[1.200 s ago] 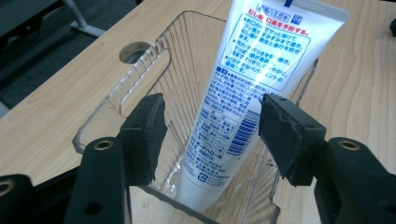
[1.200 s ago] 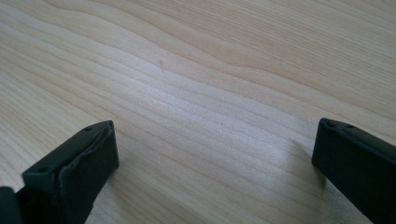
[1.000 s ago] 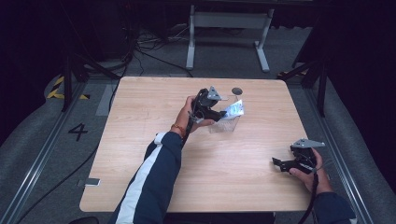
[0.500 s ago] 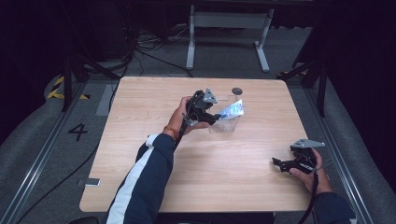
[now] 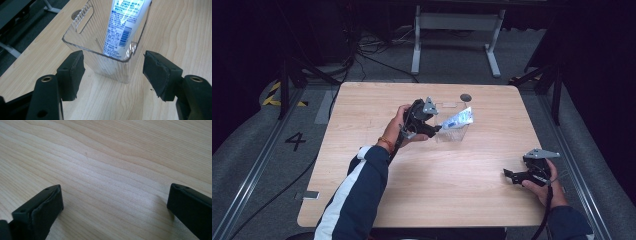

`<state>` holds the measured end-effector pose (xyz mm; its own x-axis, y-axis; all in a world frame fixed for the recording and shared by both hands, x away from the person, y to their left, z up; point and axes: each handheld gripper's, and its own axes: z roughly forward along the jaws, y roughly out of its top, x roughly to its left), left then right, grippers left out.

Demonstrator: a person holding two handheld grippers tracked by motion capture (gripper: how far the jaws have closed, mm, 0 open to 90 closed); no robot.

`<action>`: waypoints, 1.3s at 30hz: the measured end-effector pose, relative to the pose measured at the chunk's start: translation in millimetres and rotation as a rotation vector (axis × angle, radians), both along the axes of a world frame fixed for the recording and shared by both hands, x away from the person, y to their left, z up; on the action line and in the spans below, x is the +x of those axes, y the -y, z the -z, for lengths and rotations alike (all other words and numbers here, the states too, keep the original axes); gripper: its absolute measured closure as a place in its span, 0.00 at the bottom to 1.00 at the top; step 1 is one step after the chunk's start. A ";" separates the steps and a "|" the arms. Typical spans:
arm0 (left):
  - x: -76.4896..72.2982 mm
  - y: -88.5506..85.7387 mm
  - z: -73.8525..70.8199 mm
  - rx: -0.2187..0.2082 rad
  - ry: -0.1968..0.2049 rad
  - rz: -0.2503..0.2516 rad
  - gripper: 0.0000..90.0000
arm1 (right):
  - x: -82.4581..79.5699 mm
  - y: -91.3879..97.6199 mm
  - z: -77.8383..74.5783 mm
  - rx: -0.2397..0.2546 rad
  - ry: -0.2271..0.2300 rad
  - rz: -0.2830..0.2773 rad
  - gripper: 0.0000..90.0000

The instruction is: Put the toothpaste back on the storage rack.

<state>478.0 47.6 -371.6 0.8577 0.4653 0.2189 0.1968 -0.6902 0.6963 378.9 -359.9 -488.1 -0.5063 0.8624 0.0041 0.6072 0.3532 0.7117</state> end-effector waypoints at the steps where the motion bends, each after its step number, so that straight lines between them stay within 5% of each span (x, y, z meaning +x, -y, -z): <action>1: -1.4 -1.3 -0.5 0.006 0.002 0.004 0.38 | -0.1 0.0 0.0 0.000 -0.001 0.000 0.01; 24: -26.4 -50.0 10.6 0.099 -0.005 -0.018 0.36 | -0.5 -0.1 -0.1 0.001 -0.001 0.002 0.01; 32: -37.5 -65.5 22.0 0.162 -0.012 -0.023 0.34 | -0.6 -0.1 -0.1 0.001 -0.001 0.003 0.01; 39: -44.8 -79.1 30.0 0.176 -0.018 -0.038 0.34 | -0.6 -0.1 -0.1 0.001 -0.001 0.003 0.01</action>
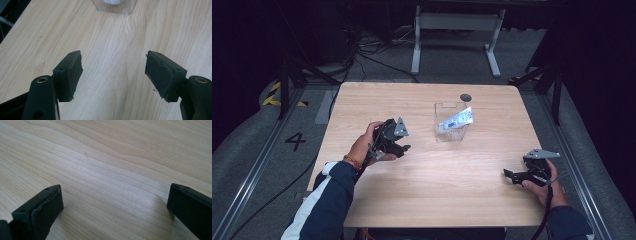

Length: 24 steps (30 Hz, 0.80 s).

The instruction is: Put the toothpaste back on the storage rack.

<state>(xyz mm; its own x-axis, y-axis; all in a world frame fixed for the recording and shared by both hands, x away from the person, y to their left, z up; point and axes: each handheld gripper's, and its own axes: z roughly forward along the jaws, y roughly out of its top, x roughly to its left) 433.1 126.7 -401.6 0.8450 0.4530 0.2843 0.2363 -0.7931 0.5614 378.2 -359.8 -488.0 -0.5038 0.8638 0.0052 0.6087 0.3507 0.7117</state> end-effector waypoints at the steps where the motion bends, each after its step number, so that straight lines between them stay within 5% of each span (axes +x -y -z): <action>1: -1.3 -3.0 1.4 0.011 0.004 -0.001 0.33 | 0.0 0.0 0.0 0.000 0.000 0.000 0.01; 13: -18.0 -34.0 17.8 0.059 -0.012 -0.047 0.32 | -0.1 0.0 0.0 0.000 0.000 0.001 0.01; 24: -43.1 -65.6 31.2 0.058 -0.026 -0.066 0.30 | -0.5 -0.1 0.0 0.002 0.000 0.003 0.01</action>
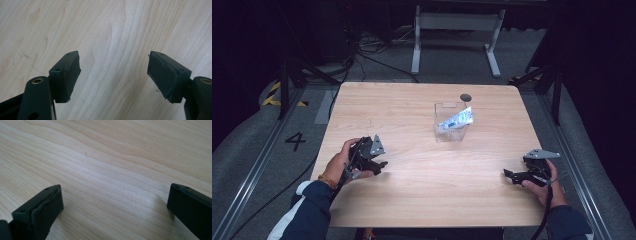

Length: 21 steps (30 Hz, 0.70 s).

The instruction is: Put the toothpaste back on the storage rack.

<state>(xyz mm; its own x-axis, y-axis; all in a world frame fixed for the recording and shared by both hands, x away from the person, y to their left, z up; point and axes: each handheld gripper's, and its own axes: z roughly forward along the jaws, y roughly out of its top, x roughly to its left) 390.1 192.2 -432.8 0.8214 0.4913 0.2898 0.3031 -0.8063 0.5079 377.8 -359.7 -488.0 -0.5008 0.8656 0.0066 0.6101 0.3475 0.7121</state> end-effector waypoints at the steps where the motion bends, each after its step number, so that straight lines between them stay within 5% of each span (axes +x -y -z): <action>1: 0.0 0.0 0.0 0.000 0.000 0.000 0.30 | 0.0 0.0 0.0 0.000 0.000 0.000 0.01; 15: -27.5 -36.4 24.4 0.015 -0.010 -0.071 0.25 | -0.7 -0.1 0.0 0.001 -0.001 0.005 0.01; 20: -36.7 -48.2 28.0 -0.031 -0.001 -0.091 0.24 | -0.8 0.0 0.0 0.001 -0.001 0.005 0.01; 21: -39.9 -53.2 30.2 -0.069 -0.010 -0.109 0.23 | -0.8 0.1 0.0 0.000 -0.001 0.005 0.01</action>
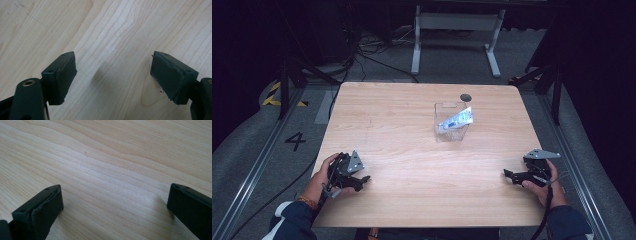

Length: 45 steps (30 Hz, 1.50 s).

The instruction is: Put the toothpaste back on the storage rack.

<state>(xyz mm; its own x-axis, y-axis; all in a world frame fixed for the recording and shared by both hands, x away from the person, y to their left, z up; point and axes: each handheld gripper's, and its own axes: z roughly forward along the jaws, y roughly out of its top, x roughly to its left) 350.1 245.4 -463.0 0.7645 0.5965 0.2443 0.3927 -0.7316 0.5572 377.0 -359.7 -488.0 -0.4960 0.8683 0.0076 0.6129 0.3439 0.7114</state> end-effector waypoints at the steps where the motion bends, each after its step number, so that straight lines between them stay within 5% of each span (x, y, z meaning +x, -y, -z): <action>1: -1.3 -2.0 0.9 -0.015 -0.001 -0.007 0.24 | 0.0 -0.1 0.0 0.001 0.000 0.000 0.01; 12: -14.5 -33.0 14.0 -0.204 -0.040 -0.076 0.20 | -0.5 0.6 0.0 -0.005 0.001 -0.002 0.01; 15: -12.8 -44.5 18.5 -0.276 -0.088 -0.108 0.19 | -0.6 0.7 0.0 -0.003 0.000 -0.003 0.01; 24: -12.1 -41.7 19.4 -0.279 -0.081 -0.151 0.15 | -0.5 0.9 0.0 -0.003 0.000 -0.006 0.01; 41: -8.7 -39.8 19.2 -0.264 -0.085 -0.152 0.11 | 0.3 0.2 0.0 -0.001 0.002 -0.008 0.01; 45: -6.9 -37.4 20.0 -0.264 -0.097 -0.191 0.05 | 0.5 0.3 0.0 -0.001 0.002 -0.010 0.01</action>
